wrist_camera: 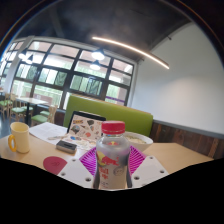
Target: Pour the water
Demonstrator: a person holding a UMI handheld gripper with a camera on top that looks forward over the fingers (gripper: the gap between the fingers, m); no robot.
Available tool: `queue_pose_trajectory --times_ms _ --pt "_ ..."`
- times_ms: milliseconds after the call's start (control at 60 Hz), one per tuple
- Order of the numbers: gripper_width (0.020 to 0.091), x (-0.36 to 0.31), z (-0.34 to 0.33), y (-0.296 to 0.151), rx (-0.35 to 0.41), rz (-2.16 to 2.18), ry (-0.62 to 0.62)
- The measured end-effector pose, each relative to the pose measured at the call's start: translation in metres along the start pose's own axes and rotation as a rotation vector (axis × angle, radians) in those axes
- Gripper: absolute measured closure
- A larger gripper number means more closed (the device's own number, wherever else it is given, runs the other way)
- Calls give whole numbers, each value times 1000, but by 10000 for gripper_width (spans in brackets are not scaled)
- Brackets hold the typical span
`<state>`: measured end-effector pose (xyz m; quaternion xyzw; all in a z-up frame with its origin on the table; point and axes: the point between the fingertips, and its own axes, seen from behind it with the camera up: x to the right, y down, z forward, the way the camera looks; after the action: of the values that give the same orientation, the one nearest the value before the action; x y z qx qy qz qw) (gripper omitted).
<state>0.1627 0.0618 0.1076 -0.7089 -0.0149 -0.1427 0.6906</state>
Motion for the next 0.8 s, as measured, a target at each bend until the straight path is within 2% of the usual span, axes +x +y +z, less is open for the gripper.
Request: queue_pose_trajectory --times_ms 133,250,350,450,583,733,783,800 --pt "740 -33 -9 -51 51 -295 -21" --pt "739 -93 -15 -94 121 -660 -33" --pt "740 -147 -15 -111 161 -1001 -54" --pt "741 -194 -12 -101 195 -1359 -49" --pt "738 -218 -9 -97 241 -1760 2" --pt "738 -226 2 -94 256 -1969 28" --pt "739 -225 -19 -99 256 -2008 35" --pt "739 -222 7 -104 258 -2018 5"
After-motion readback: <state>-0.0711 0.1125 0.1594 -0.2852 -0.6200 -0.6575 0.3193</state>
